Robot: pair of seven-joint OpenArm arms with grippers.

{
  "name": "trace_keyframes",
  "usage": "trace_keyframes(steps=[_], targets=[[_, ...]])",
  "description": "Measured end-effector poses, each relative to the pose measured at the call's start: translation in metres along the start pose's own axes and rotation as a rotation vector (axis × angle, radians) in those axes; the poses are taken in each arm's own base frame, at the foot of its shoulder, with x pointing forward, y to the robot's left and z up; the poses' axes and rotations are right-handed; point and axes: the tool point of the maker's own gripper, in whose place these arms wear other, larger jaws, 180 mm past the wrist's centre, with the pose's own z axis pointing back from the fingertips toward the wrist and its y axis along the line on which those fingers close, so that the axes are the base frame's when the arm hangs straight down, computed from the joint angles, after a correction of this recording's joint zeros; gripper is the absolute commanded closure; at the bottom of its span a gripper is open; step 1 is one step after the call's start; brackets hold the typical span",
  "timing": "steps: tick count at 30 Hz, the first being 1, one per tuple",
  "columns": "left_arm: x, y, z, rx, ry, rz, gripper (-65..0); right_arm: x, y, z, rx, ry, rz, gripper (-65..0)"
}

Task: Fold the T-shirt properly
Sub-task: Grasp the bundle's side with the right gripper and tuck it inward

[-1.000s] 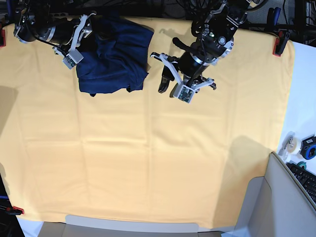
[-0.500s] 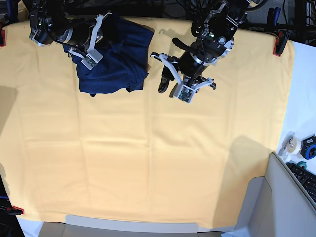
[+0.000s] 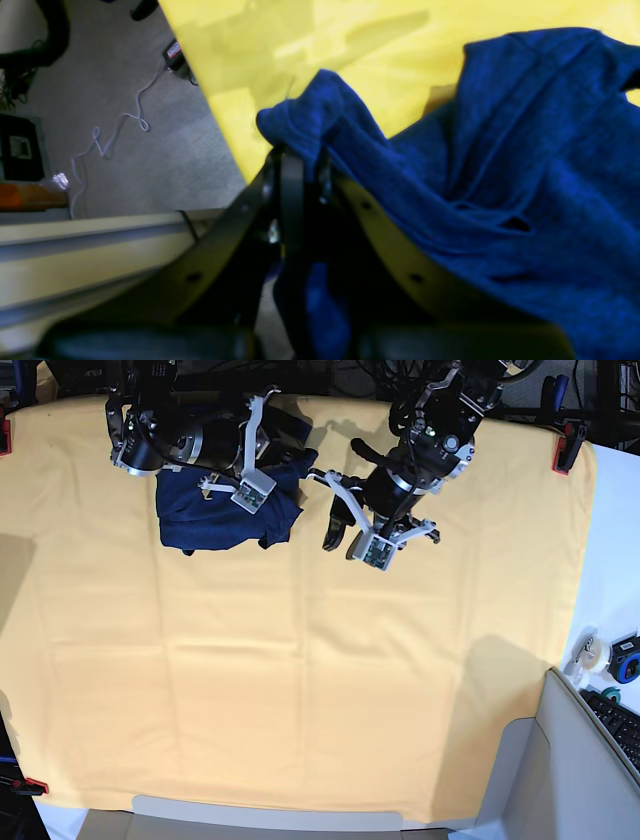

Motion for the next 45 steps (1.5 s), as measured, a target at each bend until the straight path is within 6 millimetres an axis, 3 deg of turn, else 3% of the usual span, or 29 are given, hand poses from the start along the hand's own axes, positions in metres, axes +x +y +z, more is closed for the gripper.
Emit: trace_keyframes(steps=[8,15,23,30,34,40,45], targets=[[0.008,0.028,0.002,0.075,-0.022,0.019,-18.9,0.013,0.006,-0.015,0.061,0.046,0.119,0.0],[0.009,0.035,0.003,0.094,-0.027,0.025,-18.9,0.021,0.005,-0.027,0.095,0.077,0.180,-0.1],[0.011,0.034,0.003,0.090,-0.031,0.023,-19.0,0.020,0.007,-0.027,0.100,0.081,0.183,-0.8],[0.017,0.036,0.002,0.092,-0.044,0.017,-19.0,0.023,0.001,-0.024,0.087,0.078,0.193,-15.7],[0.016,0.036,0.002,0.092,-0.040,0.017,-19.0,0.023,-0.005,-0.021,0.071,0.086,0.203,-20.8],[0.016,0.036,0.002,0.092,-0.041,0.017,-19.0,0.029,-0.007,-0.020,0.071,0.075,0.212,-22.6],[0.016,0.037,0.002,0.095,-0.040,0.018,-19.0,0.046,-0.026,-0.010,0.009,0.021,0.195,-22.6]])
